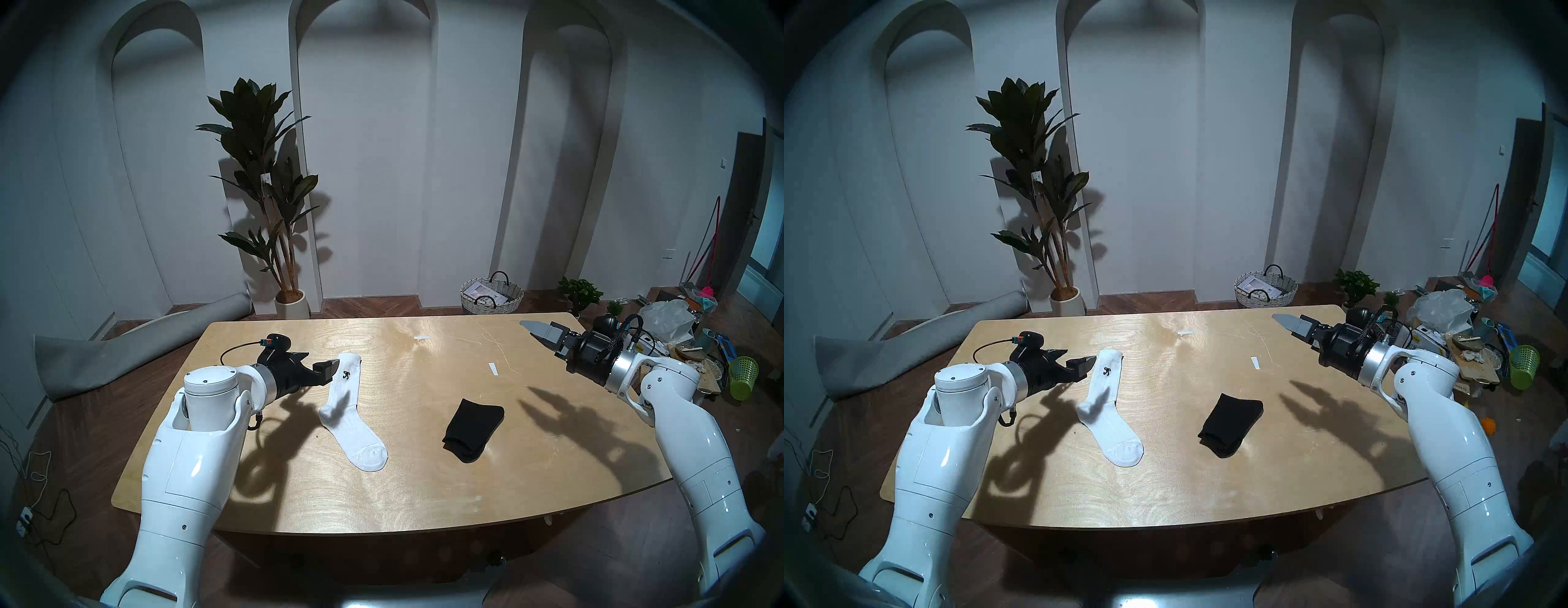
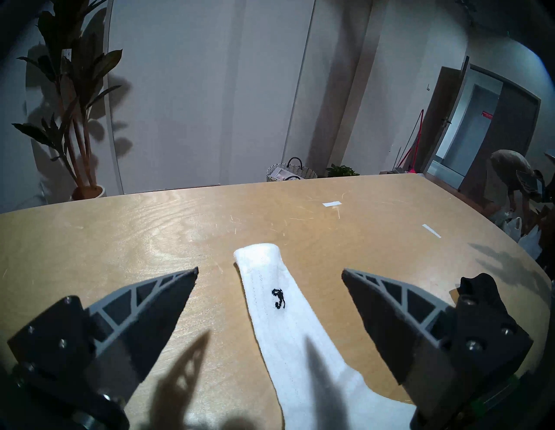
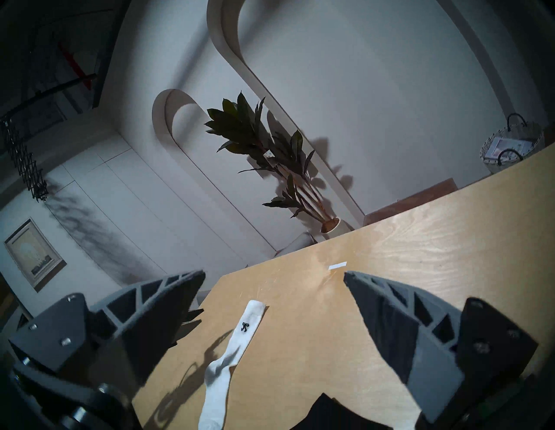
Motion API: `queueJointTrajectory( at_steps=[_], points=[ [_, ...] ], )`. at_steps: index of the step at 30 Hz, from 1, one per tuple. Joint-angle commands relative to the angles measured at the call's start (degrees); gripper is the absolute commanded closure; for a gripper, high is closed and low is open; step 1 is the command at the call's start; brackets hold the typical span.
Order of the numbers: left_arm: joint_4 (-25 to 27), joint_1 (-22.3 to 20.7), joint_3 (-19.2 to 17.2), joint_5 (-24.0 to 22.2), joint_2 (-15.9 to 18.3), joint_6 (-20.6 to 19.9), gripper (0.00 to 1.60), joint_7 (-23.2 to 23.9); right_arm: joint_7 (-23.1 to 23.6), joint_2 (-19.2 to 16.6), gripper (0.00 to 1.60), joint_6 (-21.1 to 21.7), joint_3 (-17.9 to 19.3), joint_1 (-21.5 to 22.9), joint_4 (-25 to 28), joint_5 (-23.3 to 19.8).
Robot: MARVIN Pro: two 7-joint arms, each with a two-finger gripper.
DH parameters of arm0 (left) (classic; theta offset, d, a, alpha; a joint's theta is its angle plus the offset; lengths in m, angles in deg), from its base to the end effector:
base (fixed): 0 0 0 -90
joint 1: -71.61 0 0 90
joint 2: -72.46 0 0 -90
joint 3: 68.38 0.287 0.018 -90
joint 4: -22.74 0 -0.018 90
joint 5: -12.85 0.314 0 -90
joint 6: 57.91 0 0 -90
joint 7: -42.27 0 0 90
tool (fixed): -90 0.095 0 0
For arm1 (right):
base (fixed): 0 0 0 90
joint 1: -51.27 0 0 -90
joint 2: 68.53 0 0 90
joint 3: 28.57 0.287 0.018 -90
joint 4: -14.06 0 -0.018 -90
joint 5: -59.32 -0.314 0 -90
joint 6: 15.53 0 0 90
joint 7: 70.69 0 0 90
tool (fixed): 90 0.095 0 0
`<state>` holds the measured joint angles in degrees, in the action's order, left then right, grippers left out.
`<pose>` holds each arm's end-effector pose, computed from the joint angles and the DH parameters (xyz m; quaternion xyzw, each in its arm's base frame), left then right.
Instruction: Fold socks in half once and place them neatly on the table
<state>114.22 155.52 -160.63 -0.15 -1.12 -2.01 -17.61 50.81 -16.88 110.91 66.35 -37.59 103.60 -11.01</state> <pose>0.4356 0.0537 -0.2828 0.8273 -0.1361 0.5118 0.1875 0.4057 -0.1504 -0.2268 -0.7429 0.0139 -0.4924 0.4533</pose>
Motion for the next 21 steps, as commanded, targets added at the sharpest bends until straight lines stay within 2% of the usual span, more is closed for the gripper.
queueJointTrajectory(
  at_steps=[1, 21],
  points=[
    [-1.04, -5.27, 0.54, -0.46, 1.24, -0.24, 0.00, 2.11, 1.07, -0.43, 0.00, 4.87, -0.50, 2.03, -1.37, -3.03],
    [-11.98, -13.47, 4.08, -2.37, 2.62, -3.01, 0.00, 8.07, 3.94, -1.13, 0.00, 18.55, -0.61, 7.34, -6.91, -9.85]
  ],
)
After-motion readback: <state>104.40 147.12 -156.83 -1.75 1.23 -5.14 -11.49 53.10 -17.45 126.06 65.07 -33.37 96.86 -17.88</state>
